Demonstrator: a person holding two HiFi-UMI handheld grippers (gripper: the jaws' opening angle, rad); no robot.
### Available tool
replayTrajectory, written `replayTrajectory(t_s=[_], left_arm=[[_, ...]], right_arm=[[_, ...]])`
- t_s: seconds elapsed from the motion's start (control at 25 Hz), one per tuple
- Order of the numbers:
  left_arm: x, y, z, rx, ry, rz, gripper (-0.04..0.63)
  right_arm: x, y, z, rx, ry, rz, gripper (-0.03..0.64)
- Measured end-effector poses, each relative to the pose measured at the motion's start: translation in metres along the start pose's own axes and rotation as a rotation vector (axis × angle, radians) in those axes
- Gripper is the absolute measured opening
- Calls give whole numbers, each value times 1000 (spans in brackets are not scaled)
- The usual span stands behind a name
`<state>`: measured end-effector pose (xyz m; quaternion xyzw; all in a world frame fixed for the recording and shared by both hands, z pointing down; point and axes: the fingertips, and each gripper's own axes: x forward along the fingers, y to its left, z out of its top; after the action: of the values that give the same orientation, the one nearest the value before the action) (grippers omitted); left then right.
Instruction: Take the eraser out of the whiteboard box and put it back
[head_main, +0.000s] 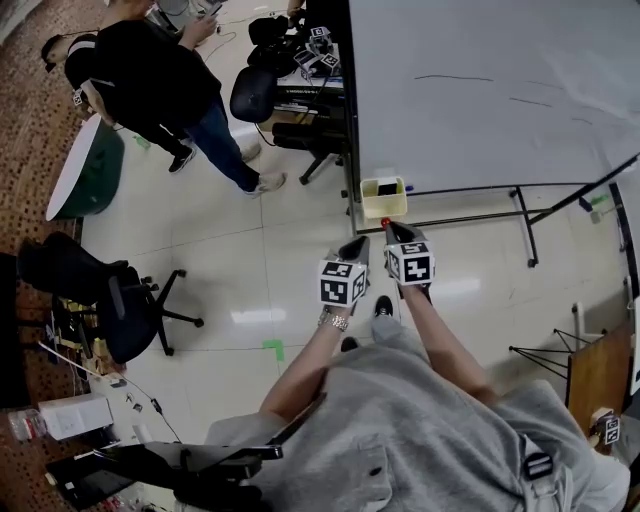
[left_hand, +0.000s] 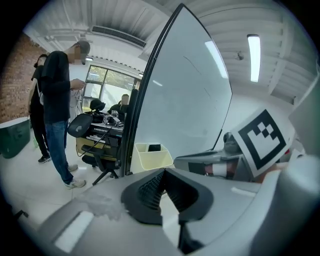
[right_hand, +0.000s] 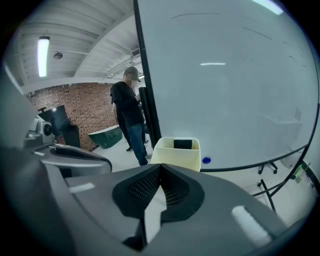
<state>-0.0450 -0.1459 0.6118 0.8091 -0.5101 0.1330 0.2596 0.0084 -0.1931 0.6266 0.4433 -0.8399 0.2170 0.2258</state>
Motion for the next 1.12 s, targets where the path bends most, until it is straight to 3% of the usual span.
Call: replayTrajectory(t_s=[0.24,0.48,0.92,1.12], left_arm=[[-61,-17,-51,5,18,-22,5],[-87,-13,-65,-11,13,0,5],[-90,-16,-62,-39,-10,72,5],[-86,-23,-55,-13,-17,71,5]], right_arm=[[-43,62,-52,2,22,6,3],[-67,110,-82,-43,44,61,3],[-83,88,-87,-4,65,121,3],[-84,83,-86,-3,84,132,3]])
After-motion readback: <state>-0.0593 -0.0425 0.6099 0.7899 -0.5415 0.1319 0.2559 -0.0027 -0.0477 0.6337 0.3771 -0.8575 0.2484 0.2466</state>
